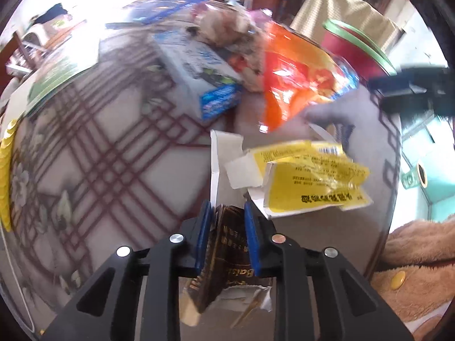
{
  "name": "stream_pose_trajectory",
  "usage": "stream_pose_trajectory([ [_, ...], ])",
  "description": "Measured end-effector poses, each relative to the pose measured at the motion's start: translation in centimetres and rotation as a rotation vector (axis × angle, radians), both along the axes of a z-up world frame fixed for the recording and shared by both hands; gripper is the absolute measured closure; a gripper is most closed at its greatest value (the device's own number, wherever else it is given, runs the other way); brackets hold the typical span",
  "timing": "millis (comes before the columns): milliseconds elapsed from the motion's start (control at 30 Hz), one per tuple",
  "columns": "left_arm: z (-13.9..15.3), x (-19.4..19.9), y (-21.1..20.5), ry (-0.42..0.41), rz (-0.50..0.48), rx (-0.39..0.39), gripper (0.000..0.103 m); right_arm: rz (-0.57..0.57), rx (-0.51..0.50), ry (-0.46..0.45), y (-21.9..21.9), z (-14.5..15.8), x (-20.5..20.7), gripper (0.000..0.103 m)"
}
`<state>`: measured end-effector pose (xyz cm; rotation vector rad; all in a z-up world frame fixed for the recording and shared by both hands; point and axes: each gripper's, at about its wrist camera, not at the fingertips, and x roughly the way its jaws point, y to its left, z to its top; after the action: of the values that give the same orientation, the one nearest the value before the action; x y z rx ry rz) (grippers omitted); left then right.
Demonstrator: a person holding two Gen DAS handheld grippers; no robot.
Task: Collect trash
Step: 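Grasp the brown cigarette pack with the left tool while the right tool grasps the yellow paper box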
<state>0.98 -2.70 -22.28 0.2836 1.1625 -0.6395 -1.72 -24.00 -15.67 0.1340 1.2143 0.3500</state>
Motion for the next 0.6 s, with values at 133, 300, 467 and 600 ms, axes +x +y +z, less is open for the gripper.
stream_pose_trajectory([
  [133,-0.2,1.4,2.0,0.049,0.157,-0.034,0.082,0.033,-0.030,0.036,1.7,-1.6,-0.2,0.035],
  [300,-0.6,1.8,3.4,0.080,0.251,-0.059,0.082,0.079,-0.057,0.060,3.6,-2.8,0.2,0.035],
  [467,-0.6,1.5,3.8,0.083,0.265,-0.067,0.082,0.195,-0.104,0.043,7.1,-3.3,1.2,0.031],
  [600,-0.9,1.7,4.2,0.092,0.284,-0.074,0.080,0.301,-0.192,0.051,10.0,-5.0,1.7,0.032],
])
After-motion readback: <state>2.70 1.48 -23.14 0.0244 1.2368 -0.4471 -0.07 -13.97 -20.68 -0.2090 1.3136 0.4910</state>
